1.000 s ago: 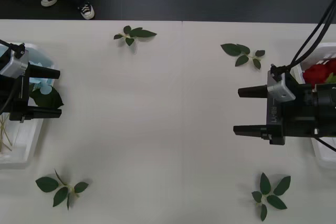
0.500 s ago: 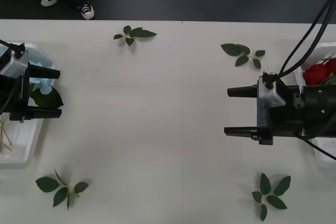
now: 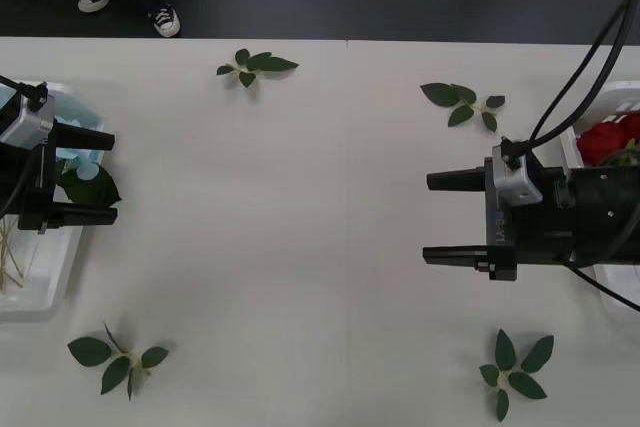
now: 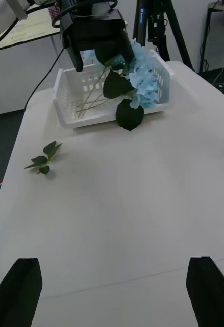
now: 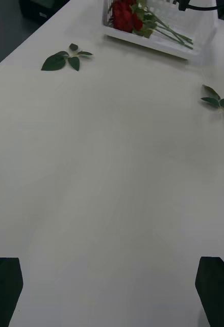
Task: Put the red flowers into the right box and the blue flowers into the left box
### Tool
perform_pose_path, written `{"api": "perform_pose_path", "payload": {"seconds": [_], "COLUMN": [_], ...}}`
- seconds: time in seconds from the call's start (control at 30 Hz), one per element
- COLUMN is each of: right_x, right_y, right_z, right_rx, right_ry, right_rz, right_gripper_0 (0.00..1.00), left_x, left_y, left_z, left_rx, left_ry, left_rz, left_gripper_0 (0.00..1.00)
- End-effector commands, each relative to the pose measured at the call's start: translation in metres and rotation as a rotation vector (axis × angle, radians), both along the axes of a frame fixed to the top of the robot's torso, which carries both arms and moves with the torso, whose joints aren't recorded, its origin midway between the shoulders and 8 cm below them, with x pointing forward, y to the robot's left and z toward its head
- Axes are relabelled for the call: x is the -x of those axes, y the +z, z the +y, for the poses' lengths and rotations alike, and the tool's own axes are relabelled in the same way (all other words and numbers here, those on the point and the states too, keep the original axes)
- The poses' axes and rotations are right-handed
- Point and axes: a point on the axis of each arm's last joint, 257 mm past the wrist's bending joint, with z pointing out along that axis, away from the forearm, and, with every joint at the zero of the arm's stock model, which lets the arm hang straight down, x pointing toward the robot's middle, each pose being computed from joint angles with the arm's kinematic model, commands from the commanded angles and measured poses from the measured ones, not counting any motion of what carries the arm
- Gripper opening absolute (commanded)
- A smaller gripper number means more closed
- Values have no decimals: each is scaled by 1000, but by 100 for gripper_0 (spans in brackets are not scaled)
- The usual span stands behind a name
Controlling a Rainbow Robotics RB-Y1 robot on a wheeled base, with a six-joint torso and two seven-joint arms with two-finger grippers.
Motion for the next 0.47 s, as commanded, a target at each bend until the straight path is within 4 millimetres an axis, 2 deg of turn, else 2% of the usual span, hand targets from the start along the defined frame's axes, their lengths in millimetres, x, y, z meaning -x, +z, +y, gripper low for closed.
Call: {"api": "perform_pose_path", "payload": {"seconds": [0.03, 0.47], "right_x": [7, 7], "right_y": [8, 8], "right_z": [4, 5], "right_rx": [-19, -19], "right_ry": [24, 24], "right_rz": [-11, -9], "right_gripper_0": [83, 83], "left_x": [-7, -7], "left_y": [21, 21], "left_z": [7, 7], "left_rx": [-20, -20], "left_ry": [22, 22], "left_rz": [-44, -44], "left_gripper_0": [100, 100]}}
